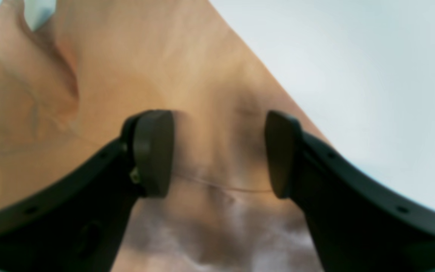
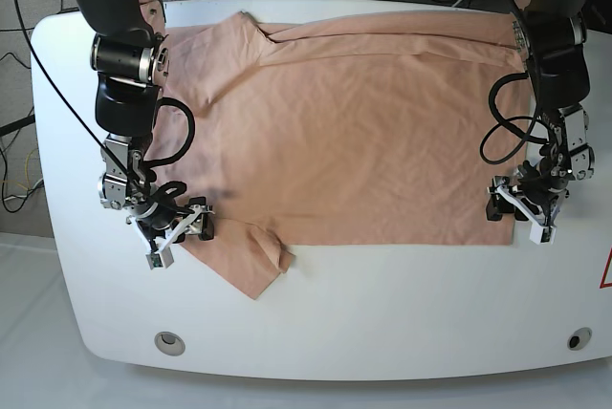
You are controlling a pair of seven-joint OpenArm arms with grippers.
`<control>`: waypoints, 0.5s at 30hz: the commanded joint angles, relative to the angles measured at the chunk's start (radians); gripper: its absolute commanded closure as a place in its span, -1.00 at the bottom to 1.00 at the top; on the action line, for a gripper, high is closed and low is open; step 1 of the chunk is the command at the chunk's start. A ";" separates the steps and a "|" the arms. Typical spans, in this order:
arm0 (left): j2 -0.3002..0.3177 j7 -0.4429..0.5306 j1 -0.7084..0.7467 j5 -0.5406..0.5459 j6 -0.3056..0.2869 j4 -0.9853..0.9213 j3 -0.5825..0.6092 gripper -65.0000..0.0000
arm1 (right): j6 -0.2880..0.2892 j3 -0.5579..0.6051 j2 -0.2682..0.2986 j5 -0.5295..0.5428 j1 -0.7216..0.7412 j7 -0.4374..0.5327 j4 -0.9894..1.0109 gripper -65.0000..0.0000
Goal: Fold the T-shirt properly
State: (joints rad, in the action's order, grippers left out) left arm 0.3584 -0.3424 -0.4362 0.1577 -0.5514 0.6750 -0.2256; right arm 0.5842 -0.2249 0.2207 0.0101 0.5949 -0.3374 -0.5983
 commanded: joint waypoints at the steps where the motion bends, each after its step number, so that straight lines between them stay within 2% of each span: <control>1: 0.021 -0.004 -0.025 0.004 -0.004 0.005 -0.002 -0.11 | 0.008 -0.005 0.005 0.008 0.031 0.017 -0.016 -0.15; 15: 0.022 0.003 -0.014 0.005 -0.002 0.013 -0.004 -0.09 | 0.014 0.002 -0.002 0.001 0.036 0.021 -0.005 -0.14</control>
State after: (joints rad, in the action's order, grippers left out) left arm 0.3695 -0.3420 -0.4320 0.1581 -0.5541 0.6720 -0.2272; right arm 0.5877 -0.2226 0.2131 0.0032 0.5976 -0.3298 -0.5941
